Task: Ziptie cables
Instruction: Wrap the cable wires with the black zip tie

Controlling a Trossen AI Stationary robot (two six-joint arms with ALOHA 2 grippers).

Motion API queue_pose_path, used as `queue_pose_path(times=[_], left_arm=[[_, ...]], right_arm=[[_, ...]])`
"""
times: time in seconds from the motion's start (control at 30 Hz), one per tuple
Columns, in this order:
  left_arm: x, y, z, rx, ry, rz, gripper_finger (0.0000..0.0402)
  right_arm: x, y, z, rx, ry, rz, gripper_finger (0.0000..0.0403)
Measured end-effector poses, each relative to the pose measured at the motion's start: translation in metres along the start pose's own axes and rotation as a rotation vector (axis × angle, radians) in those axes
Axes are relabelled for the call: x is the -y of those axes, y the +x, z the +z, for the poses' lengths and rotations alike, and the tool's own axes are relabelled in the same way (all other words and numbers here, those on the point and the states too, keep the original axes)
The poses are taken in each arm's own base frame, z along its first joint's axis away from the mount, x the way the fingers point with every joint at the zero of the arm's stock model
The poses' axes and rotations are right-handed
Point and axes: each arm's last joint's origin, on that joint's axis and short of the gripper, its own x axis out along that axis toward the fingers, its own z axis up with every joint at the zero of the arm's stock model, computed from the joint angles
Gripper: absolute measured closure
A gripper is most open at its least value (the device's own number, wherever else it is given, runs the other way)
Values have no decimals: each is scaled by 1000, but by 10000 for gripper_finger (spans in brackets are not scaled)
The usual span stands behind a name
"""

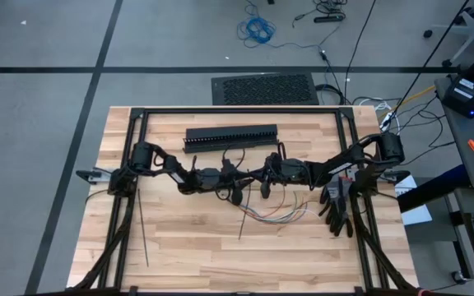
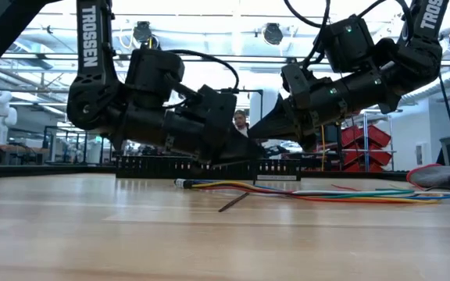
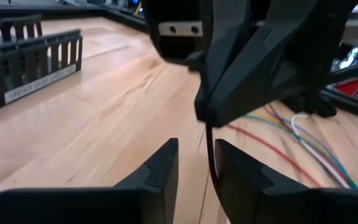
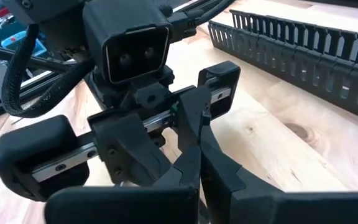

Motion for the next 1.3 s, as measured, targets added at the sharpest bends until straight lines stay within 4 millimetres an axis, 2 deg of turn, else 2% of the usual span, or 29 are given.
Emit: queue_pose_path(times=[0.17, 1.1, 1.2, 1.3], left_arm=[[-1, 0, -1, -13, 8, 5, 312], [-2, -7, -3, 8, 50, -4, 313], [-2, -7, -2, 15, 49, -18, 326], [-2, -7, -2, 9, 50, -31, 363]], right_arm=[[0, 0, -1, -10, -4, 14, 403], [1, 0, -3, -34, -19, 8, 403], [1, 0, -3, -35, -19, 8, 403], [1, 0, -3, -35, -19, 8, 403]])
